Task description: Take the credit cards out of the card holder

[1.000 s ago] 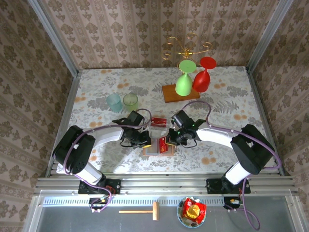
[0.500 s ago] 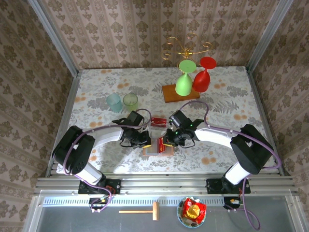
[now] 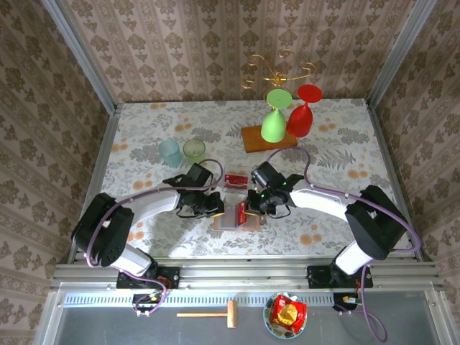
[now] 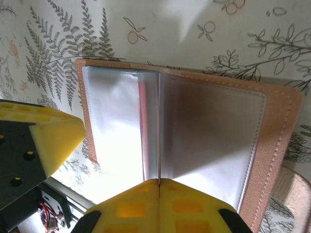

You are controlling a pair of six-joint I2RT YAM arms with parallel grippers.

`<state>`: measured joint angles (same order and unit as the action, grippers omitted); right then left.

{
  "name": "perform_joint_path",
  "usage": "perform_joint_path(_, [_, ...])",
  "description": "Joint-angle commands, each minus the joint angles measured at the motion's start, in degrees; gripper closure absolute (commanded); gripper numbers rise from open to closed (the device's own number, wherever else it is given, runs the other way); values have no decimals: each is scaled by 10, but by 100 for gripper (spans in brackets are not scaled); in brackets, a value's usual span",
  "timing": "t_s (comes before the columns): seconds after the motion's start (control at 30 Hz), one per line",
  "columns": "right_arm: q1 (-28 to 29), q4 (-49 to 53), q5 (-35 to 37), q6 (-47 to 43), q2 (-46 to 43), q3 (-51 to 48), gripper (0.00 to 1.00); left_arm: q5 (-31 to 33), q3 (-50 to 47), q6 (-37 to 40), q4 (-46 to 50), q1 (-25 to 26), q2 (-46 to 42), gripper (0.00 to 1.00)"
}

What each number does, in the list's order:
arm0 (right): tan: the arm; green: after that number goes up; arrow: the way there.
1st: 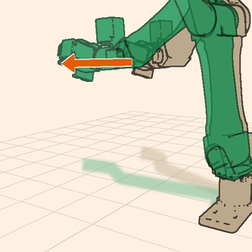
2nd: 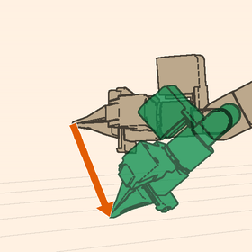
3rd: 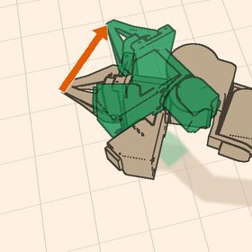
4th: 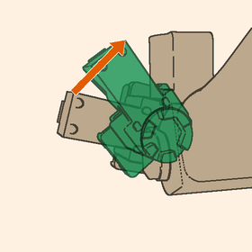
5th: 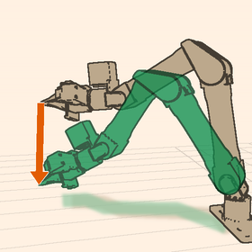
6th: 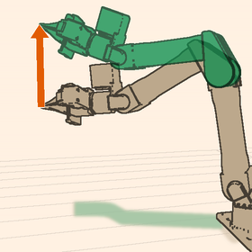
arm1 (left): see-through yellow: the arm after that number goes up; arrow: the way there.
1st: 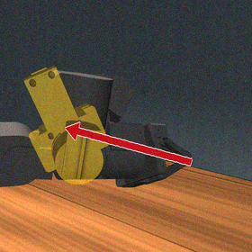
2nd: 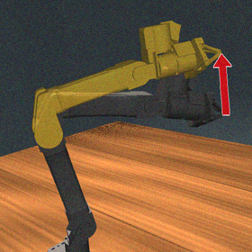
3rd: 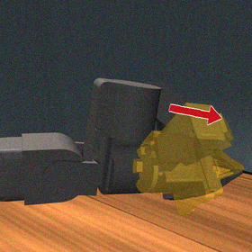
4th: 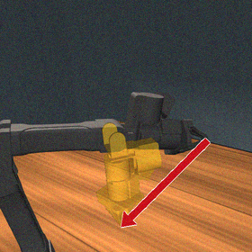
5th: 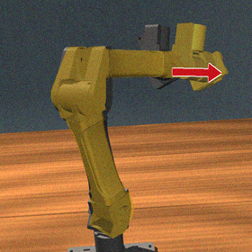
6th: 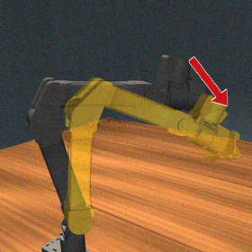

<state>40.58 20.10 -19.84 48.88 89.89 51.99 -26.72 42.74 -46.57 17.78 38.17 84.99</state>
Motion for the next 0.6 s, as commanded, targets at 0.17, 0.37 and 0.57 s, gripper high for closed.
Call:
perform_joint_path(0.17, [2, 137, 25, -176, -18, 102, 100, 16, -12, -1, -2, -31, -60, 90])
perform_joint_path(0.37, [3, 222, 76, -381, 8, 209, 100, 14, -39, 9, 1, -64, -82, 90])
perform_joint_path(0.57, [4, 344, 116, -637, 96, 348, 100, 10, -64, 10, 2, -78, -96, 89])
